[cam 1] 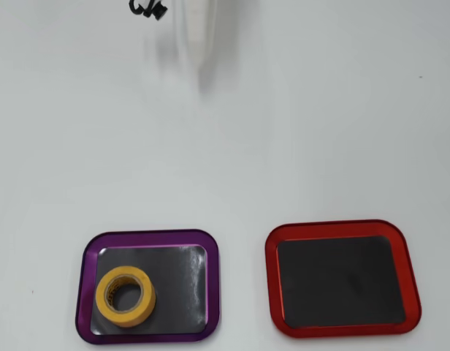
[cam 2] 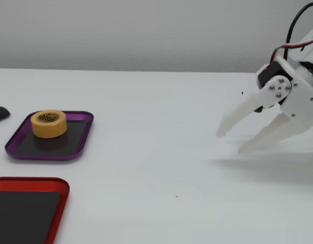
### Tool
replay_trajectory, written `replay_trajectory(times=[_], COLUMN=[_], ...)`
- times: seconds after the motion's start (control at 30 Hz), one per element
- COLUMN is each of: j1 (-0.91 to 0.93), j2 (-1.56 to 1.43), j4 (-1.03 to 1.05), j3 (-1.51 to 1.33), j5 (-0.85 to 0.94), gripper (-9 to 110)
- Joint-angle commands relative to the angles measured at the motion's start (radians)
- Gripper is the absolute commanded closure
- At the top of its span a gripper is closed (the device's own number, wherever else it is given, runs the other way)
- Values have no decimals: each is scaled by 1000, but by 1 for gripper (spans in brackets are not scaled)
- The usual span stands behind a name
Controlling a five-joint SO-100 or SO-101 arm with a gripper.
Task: Grasp a tape and put it in the right purple dish.
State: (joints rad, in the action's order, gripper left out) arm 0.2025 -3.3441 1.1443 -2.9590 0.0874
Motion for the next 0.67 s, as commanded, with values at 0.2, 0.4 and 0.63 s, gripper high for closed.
replay_trajectory(times=[0.2, 0.4, 0.63], j1=[-3, -3, -2], j2=[-71, -71, -72], j4=[9, 8, 6], j3=[-101, -103, -104], j5=[-2, 9, 12], gripper=[102, 102, 102])
